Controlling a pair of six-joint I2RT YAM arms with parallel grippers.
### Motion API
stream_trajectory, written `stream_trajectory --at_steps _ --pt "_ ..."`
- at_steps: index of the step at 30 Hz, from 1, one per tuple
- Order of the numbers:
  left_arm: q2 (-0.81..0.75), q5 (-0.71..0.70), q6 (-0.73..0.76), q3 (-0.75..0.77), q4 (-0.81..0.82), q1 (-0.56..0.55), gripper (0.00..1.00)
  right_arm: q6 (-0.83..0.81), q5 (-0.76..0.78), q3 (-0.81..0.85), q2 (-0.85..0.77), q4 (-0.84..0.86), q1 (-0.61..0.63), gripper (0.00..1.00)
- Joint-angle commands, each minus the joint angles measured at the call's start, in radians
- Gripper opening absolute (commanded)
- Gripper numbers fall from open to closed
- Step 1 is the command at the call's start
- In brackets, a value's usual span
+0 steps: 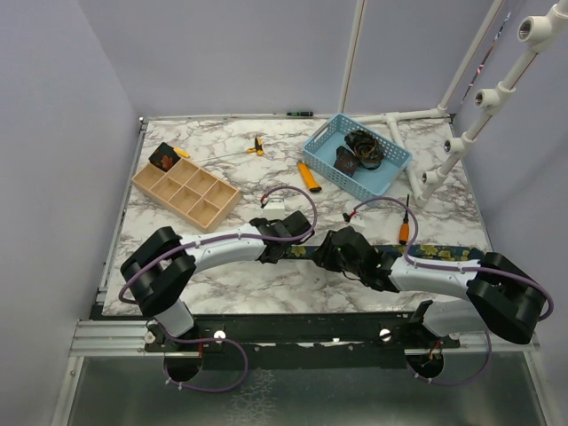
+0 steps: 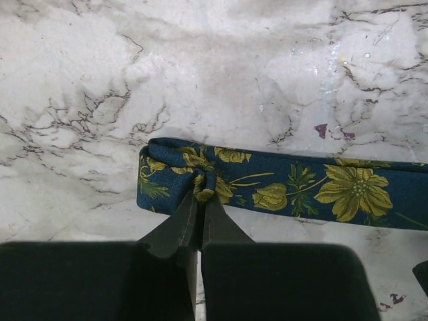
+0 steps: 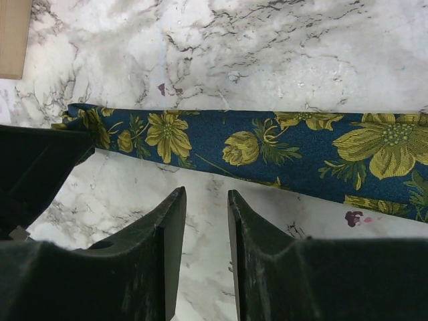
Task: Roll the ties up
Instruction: Roll the tie at the center of the board.
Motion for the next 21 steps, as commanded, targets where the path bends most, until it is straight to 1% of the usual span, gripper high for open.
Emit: stream_trajectory --at_steps 1,2,9,13,15,21 --pt "0.057 -0.023 -0.016 0.038 -0.024 -0.009 0.11 0.003 0.031 -0.019 -0.017 0.006 0.000 0.36" --pt "0.065 -0.019 -0.014 0.041 -0.024 -0.011 0.22 0.002 0.028 -0.021 -0.017 0.008 0.000 0.36" --pt "0.054 0.016 -0.006 0.063 -0.023 -0.019 0.47 -0.007 0.021 -0.021 -0.027 0.005 -0.001 0.35" --pt "0.017 0.032 0.004 0.068 -0.022 -0.019 0.54 -0.017 0.014 -0.016 -0.044 -0.002 0.000 0.36" --pt "-0.005 0.038 0.008 0.069 -0.023 -0.019 0.56 -0.026 -0.005 -0.015 -0.046 0.006 0.000 0.38" --pt "-0.098 0.047 0.033 0.059 -0.024 -0.019 0.59 -0.080 -0.109 0.030 -0.014 0.040 0.000 0.50"
